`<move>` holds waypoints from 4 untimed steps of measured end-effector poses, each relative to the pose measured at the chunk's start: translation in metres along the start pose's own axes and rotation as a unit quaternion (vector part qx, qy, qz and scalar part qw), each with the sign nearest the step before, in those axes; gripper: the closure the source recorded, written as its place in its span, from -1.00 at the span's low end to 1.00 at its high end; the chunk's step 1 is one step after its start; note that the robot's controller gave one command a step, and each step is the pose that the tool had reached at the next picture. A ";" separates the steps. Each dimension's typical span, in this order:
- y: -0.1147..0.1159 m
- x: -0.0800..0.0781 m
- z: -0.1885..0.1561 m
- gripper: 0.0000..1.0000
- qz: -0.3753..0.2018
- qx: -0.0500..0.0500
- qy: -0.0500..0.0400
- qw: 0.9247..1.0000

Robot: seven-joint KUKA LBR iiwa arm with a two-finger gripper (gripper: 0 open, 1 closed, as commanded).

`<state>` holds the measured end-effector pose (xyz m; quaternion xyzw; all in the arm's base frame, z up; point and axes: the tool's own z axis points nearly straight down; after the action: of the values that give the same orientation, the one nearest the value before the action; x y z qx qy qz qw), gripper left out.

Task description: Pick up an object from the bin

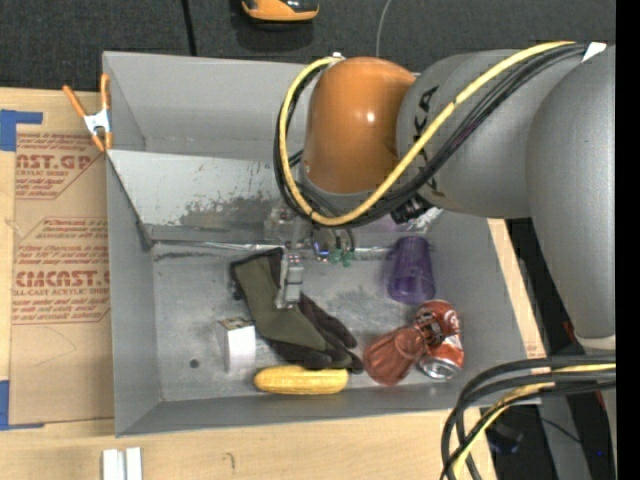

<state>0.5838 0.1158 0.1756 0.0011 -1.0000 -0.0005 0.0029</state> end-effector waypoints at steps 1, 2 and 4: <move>-0.001 -0.002 -0.005 -1.00 0.000 0.000 -0.004 1.000; -0.030 0.035 0.066 -1.00 0.028 -0.001 -0.005 1.000; -0.044 0.058 0.072 -1.00 0.098 0.000 -0.003 0.995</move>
Offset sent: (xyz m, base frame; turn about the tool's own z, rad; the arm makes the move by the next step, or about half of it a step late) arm -0.0566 -0.0486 -0.1056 0.0904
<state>0.5254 0.0722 0.1039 -0.0971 -0.9953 -0.0005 -0.0004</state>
